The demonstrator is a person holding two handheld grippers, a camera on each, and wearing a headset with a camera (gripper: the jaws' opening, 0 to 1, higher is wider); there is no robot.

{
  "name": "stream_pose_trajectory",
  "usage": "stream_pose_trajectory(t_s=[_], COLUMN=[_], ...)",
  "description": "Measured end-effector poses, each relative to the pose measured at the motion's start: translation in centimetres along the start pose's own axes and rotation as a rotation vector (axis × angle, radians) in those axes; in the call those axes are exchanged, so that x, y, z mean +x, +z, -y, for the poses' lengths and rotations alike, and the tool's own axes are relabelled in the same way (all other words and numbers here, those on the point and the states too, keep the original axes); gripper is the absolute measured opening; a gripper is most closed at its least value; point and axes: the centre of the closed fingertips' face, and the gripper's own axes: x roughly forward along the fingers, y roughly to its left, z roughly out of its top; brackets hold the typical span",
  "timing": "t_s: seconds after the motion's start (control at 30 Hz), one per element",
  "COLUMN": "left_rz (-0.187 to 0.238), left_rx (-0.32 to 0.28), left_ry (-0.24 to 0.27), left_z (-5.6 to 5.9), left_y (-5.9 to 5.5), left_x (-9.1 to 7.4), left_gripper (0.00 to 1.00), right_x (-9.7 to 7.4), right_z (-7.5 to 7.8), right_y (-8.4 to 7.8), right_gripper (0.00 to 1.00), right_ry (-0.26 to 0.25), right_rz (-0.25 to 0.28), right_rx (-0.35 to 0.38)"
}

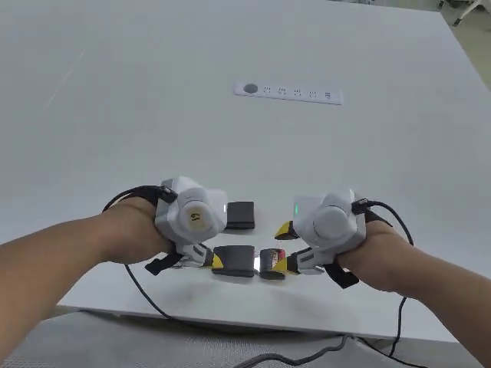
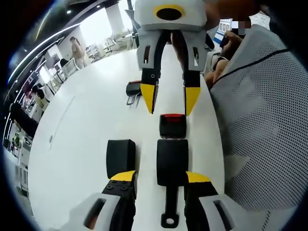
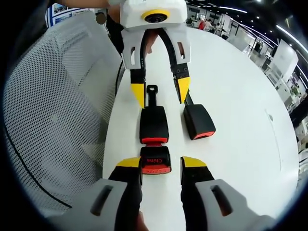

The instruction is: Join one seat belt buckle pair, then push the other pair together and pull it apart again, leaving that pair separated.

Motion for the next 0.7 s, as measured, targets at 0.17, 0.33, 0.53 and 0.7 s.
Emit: stream_pose_trajectory(t_s=[0.17,0.33,0.53,0.7], left_rz=[-0.015,-0.013,-0.023,-0.023], left_rx=[0.017,0.018,0.016,0.020], left_ry=[0.008,0.022,0.011,0.007], left_z=[-1.9,-3.8,-4.9,-5.8], left_y=[-0.1,0.3,0.2,0.4], left_x=[-0.3,-0.2,0.4,1.2], left_gripper=[0.40,0.40,0.41,0.42], right_x=[-1.0,-2.1,-3.2,-3.6], right_z=[1.7,3.0,4.9,6.3], right_y=[-1.9,-3.5,-5.4,-7.1], right_gripper=[0.28,0.28,0.28,0.28], right_ry=[-0.029,-0.049,-0.065,-0.073], right_rz=[-0.027,-0.058,-0.080,-0.108], right_rx=[0.016,0.017,0.030,0.035])
